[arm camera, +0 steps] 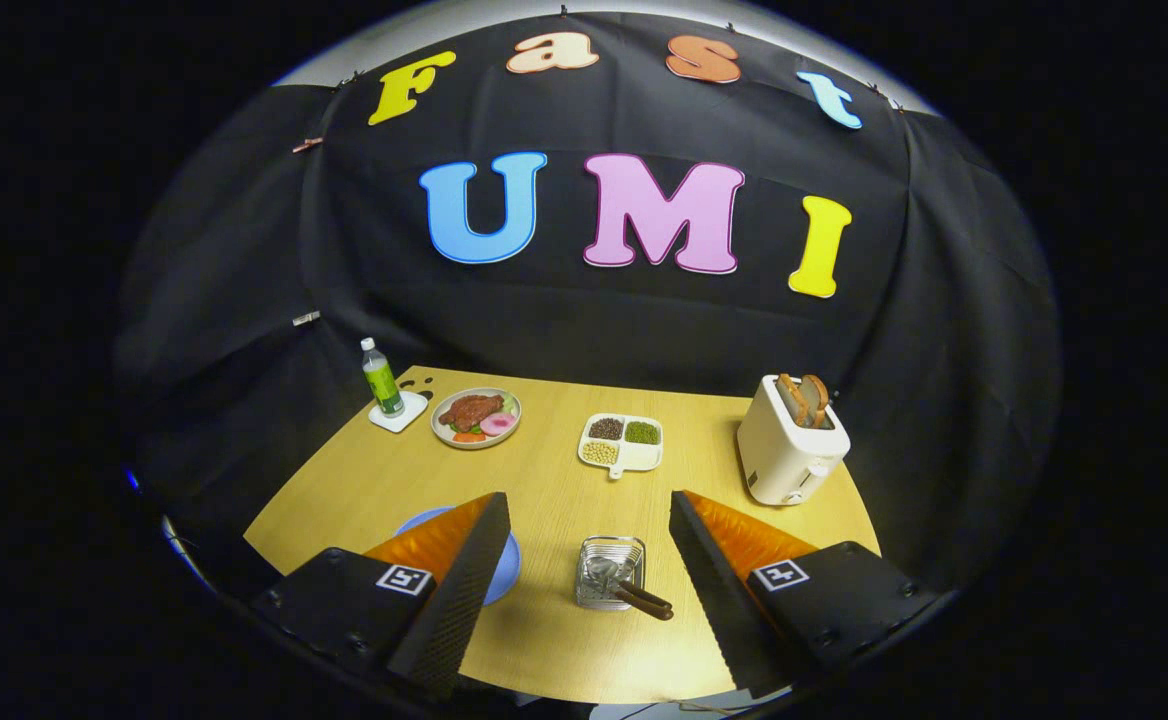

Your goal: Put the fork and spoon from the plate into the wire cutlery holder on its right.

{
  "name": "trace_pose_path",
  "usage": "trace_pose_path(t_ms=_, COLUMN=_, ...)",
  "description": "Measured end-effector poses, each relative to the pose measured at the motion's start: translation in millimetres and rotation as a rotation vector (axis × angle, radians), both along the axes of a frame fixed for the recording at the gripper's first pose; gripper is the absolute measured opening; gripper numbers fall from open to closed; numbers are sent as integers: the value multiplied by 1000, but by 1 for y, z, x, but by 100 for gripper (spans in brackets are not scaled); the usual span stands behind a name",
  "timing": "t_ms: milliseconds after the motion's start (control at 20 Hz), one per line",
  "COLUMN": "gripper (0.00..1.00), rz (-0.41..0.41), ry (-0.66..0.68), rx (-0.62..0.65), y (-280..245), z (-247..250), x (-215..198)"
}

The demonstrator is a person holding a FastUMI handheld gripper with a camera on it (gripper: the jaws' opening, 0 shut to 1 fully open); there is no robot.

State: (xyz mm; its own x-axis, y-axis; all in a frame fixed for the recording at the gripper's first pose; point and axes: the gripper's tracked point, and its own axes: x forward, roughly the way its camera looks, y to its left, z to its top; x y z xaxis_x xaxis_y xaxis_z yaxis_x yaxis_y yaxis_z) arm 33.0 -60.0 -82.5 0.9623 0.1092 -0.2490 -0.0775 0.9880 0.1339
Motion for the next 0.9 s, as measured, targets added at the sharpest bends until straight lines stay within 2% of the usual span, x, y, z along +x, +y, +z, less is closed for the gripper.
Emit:
trace_pose_path(t_ms=250, gripper=100, rz=-15, ry=-106, rx=9, y=1, z=30, x=-1)
trace_pose_path(t_ms=900, gripper=100, rz=124, ry=-179, rx=-2, y=-10, z=34, x=0)
